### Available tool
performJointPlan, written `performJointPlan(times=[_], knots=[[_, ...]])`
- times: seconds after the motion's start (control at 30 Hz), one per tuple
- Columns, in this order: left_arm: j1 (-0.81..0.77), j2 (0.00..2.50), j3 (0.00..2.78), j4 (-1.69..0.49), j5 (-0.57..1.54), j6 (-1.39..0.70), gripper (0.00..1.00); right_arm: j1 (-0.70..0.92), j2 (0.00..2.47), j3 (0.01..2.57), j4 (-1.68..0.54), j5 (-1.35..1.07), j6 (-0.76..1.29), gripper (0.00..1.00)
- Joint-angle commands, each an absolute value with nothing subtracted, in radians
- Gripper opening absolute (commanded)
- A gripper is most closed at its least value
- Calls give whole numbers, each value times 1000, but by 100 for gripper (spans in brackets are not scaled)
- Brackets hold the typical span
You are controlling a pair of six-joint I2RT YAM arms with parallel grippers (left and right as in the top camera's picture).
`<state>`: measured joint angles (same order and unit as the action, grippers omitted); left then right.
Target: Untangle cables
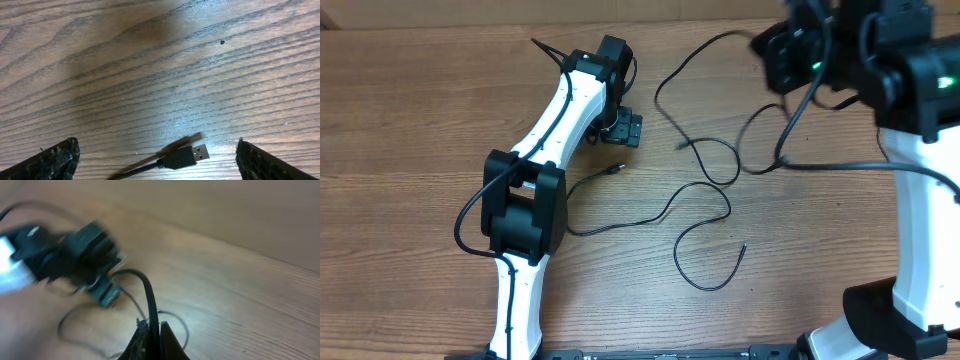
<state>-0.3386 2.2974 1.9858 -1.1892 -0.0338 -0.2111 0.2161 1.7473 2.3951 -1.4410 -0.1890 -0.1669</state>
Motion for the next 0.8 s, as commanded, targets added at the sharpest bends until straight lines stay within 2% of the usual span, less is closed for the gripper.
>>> performJointPlan(times=[0.0, 0.47, 0.77], knots=[[-335, 2302, 1998, -1192, -25, -225, 100, 111, 1736, 2415, -1393, -149, -43, 4], [-335, 2302, 1998, -1192, -25, -225, 100, -364, 1768, 2415, -1198, -151, 195, 4], [-335, 2302, 1998, -1192, -25, -225, 100, -522, 1833, 2415, -1042, -177, 296, 4]])
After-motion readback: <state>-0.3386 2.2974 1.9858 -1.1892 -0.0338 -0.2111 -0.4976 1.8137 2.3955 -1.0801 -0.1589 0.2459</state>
